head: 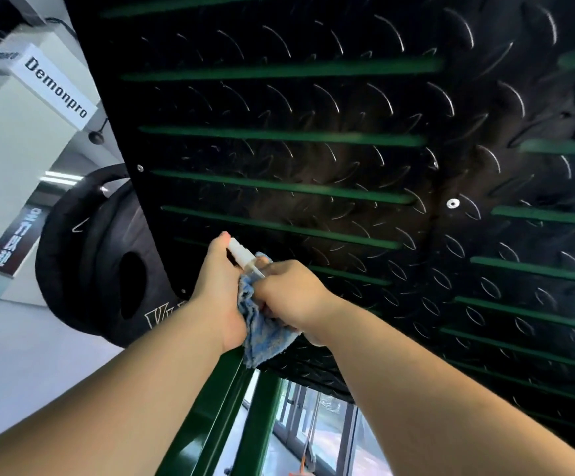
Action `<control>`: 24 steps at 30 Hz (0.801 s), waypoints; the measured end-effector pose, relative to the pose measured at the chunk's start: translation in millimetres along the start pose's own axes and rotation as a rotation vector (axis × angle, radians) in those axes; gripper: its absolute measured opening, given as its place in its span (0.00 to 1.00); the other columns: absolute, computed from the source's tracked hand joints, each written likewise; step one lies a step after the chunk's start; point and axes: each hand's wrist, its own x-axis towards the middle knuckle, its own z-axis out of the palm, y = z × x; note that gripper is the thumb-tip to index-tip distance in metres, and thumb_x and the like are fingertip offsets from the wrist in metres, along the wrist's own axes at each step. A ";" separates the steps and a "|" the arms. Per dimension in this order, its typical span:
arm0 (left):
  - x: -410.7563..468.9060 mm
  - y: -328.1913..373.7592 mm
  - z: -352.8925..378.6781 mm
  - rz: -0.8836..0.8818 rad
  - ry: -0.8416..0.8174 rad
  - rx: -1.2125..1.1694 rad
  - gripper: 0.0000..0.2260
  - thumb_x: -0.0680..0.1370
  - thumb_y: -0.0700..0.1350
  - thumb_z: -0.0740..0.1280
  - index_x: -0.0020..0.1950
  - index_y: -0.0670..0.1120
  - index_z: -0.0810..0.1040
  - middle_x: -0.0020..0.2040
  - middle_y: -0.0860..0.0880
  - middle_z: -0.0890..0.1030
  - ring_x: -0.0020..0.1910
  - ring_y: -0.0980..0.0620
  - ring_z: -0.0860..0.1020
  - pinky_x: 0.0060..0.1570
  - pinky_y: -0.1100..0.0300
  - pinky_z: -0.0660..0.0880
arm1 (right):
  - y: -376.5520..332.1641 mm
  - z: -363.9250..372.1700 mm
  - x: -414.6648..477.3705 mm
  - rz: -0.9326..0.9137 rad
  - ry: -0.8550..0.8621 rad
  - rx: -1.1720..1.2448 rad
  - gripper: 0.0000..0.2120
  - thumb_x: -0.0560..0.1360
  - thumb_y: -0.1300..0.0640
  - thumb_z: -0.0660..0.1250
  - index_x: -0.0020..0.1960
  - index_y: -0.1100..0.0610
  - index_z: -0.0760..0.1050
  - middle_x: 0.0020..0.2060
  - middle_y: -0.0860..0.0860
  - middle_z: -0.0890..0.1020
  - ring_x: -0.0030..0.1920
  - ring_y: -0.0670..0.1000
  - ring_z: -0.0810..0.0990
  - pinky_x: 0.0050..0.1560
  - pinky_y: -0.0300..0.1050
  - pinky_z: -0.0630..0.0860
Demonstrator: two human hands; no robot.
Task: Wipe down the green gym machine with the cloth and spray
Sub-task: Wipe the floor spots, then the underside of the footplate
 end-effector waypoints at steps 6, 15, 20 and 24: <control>3.3 -16.6 19.4 -0.095 -0.010 -0.016 0.18 0.75 0.58 0.57 0.36 0.44 0.70 0.27 0.49 0.71 0.23 0.50 0.67 0.31 0.60 0.63 | 23.7 -11.4 -2.3 0.128 -0.012 0.060 0.15 0.66 0.67 0.62 0.27 0.54 0.61 0.23 0.53 0.62 0.22 0.48 0.55 0.27 0.37 0.53; 9.1 -55.9 46.1 -0.108 0.121 0.096 0.18 0.82 0.50 0.55 0.35 0.42 0.66 0.26 0.47 0.71 0.27 0.50 0.67 0.30 0.62 0.62 | 60.1 -27.4 -26.8 0.325 -0.025 0.175 0.16 0.67 0.66 0.60 0.25 0.53 0.61 0.20 0.51 0.62 0.20 0.48 0.55 0.22 0.34 0.53; 6.5 -93.9 68.1 -0.026 0.117 0.261 0.18 0.84 0.51 0.52 0.36 0.45 0.64 0.17 0.50 0.71 0.25 0.50 0.71 0.24 0.65 0.65 | 83.7 -49.0 -49.8 0.429 -0.045 0.268 0.12 0.69 0.66 0.57 0.30 0.53 0.63 0.20 0.50 0.62 0.18 0.46 0.54 0.19 0.32 0.51; 4.0 -114.3 75.0 -0.159 0.052 0.276 0.28 0.80 0.64 0.52 0.34 0.43 0.70 0.27 0.44 0.73 0.27 0.46 0.73 0.34 0.60 0.67 | 97.6 -72.7 -66.6 0.458 -0.086 0.313 0.15 0.71 0.64 0.58 0.27 0.54 0.61 0.20 0.49 0.63 0.18 0.45 0.54 0.17 0.33 0.49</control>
